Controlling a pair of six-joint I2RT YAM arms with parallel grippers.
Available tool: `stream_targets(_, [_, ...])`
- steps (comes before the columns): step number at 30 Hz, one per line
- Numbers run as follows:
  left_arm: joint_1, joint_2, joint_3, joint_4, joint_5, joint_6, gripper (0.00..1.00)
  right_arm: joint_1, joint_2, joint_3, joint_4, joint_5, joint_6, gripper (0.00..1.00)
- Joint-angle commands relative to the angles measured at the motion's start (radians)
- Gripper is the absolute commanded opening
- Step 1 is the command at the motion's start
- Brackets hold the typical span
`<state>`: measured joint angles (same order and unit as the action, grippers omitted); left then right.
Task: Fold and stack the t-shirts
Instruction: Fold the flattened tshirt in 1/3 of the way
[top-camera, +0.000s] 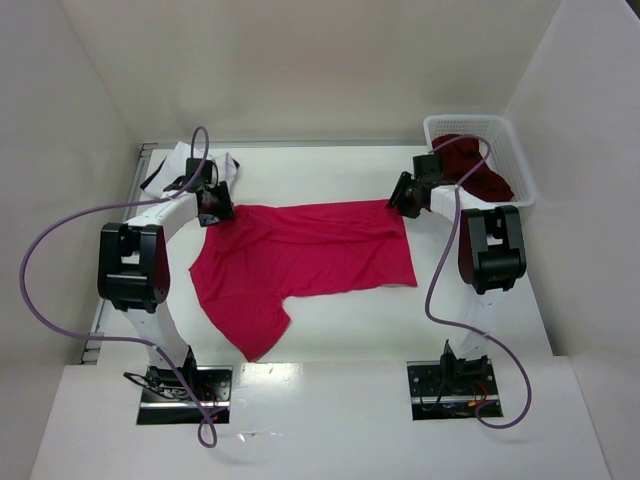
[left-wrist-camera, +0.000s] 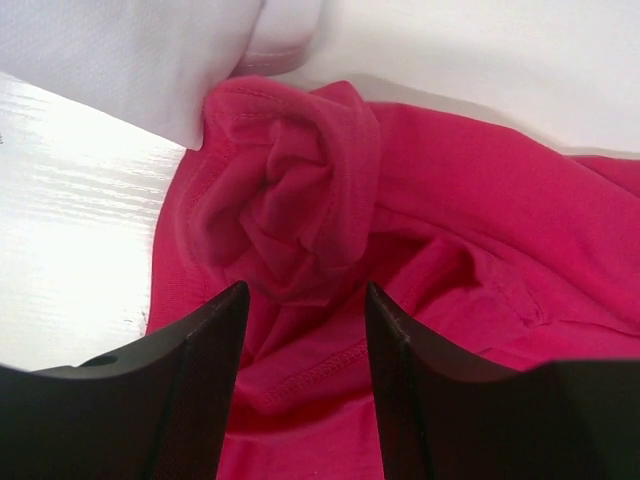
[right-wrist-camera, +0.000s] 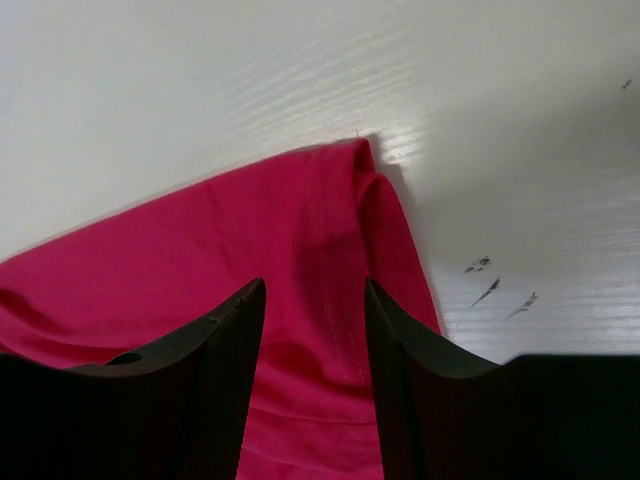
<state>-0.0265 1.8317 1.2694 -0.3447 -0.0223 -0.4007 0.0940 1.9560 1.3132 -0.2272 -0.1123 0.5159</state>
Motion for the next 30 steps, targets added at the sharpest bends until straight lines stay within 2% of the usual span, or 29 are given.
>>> stream_targets(1, [0.004,-0.038,-0.016,0.015,0.041,-0.029,0.58,0.009,-0.008,-0.022,0.02,-0.001,0.003,0.5])
stream_targets(13, [0.004,-0.1,-0.12,0.024,0.119,-0.029,0.58,0.018,-0.118,-0.183,0.038,-0.01,0.021,0.5])
stream_targets(20, [0.004,-0.17,-0.14,0.015,0.174,-0.029,0.57,0.027,-0.127,-0.192,0.038,-0.01,0.021,0.5])
stream_targets(30, [0.004,-0.179,-0.188,0.006,0.217,-0.01,0.57,0.027,-0.146,-0.192,0.038,-0.001,0.021,0.5])
